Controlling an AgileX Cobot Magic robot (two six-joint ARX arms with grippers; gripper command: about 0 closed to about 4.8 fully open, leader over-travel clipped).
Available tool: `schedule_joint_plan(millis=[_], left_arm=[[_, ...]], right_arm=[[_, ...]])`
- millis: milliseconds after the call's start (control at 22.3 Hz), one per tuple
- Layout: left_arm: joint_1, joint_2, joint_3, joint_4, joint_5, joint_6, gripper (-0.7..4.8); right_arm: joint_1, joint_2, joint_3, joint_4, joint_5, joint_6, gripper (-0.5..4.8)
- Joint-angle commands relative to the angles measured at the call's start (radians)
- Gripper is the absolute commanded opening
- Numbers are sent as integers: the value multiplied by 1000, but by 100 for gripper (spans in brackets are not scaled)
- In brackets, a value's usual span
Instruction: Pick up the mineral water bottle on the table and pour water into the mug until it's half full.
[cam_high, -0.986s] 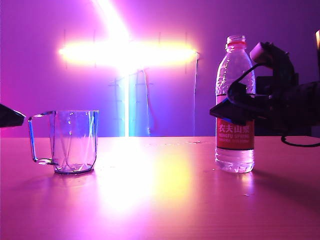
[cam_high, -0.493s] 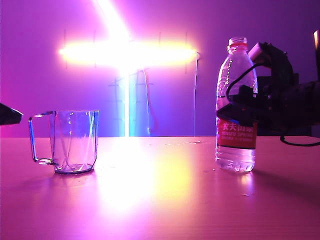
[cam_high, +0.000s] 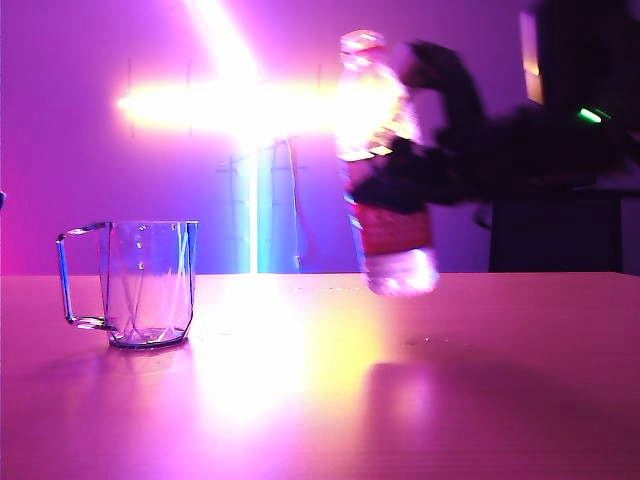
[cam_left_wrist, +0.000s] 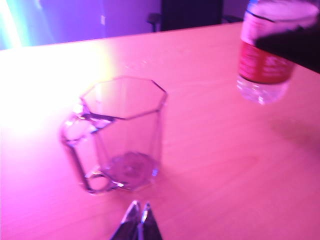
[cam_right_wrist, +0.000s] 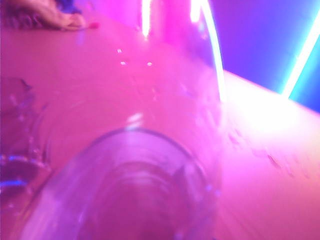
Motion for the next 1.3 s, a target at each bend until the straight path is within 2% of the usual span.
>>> schedule_joint_plan(millis=[45, 90, 224, 314, 448, 672, 986, 1210, 1300], left_arm=[[44, -21, 4, 13, 3, -3, -2], [74, -37, 4, 13, 4, -3, -2], [120, -36, 4, 14, 0, -3, -2], [131, -36, 4, 13, 0, -3, -2], [131, -36, 4, 13, 1, -3, -2], [130, -36, 4, 13, 0, -3, -2], [130, -36, 4, 13, 0, -3, -2], [130, -36, 4, 13, 0, -3, -2], [130, -36, 4, 13, 0, -3, -2]], right_arm=[[69, 9, 171, -270, 39, -200, 215], [100, 30, 243, -365, 88, -283, 215], [156, 87, 372, -481, 185, -426, 215], [196, 130, 436, -491, 270, -504, 215], [230, 164, 482, -492, 343, -596, 215], [268, 190, 506, -491, 410, -749, 216], [285, 192, 506, -510, 525, -796, 216], [285, 192, 506, -520, 603, -872, 216], [285, 192, 506, -520, 646, -948, 216]])
